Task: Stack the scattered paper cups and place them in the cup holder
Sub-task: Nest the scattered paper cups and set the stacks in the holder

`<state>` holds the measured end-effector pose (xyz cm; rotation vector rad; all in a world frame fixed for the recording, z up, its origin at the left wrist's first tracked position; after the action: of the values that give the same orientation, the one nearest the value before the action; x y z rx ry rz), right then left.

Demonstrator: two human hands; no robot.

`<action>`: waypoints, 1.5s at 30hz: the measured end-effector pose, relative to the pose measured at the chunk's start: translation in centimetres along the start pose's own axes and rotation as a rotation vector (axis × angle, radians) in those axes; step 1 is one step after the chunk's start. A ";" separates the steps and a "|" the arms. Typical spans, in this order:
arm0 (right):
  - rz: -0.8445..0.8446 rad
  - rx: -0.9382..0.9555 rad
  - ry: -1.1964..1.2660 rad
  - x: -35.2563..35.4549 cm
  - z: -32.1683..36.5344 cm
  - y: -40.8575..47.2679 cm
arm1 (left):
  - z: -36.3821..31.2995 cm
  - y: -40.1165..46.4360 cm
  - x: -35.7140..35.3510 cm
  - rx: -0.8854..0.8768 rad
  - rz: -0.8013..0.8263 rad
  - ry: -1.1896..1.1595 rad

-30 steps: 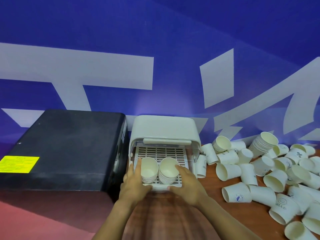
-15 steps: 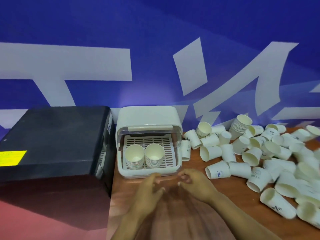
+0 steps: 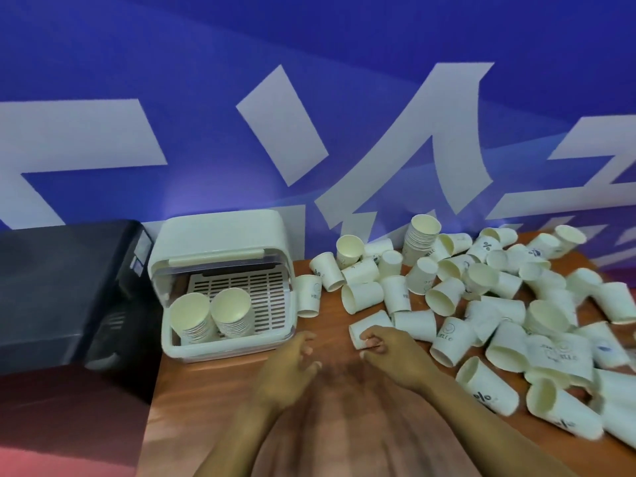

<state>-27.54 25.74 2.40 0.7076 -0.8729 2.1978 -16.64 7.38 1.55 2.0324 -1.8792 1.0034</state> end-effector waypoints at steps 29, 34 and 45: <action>0.199 0.146 -0.518 9.4 -16.1 9.0 | -7.7 15.4 -12.4 0.316 0.107 0.405; 0.204 0.152 -0.467 9.2 -17.1 9.4 | -8.0 16.4 -13.2 0.333 0.082 0.465; 0.110 0.199 -0.355 10.7 -15.5 8.2 | -8.0 14.4 -12.0 0.335 0.023 0.364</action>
<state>-44.05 36.65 -3.31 1.1990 -0.8884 2.3167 -32.44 19.10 -3.81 1.8233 -1.6322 1.6594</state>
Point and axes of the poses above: each hand's wrist, its own y-axis towards the middle knuckle, its own x-axis out of the back of the hand, z = x × y, the point moved 3 cm from there along y, towards the middle knuckle, and after that the axes turned 5 degrees about z, right-handed, at the moved point
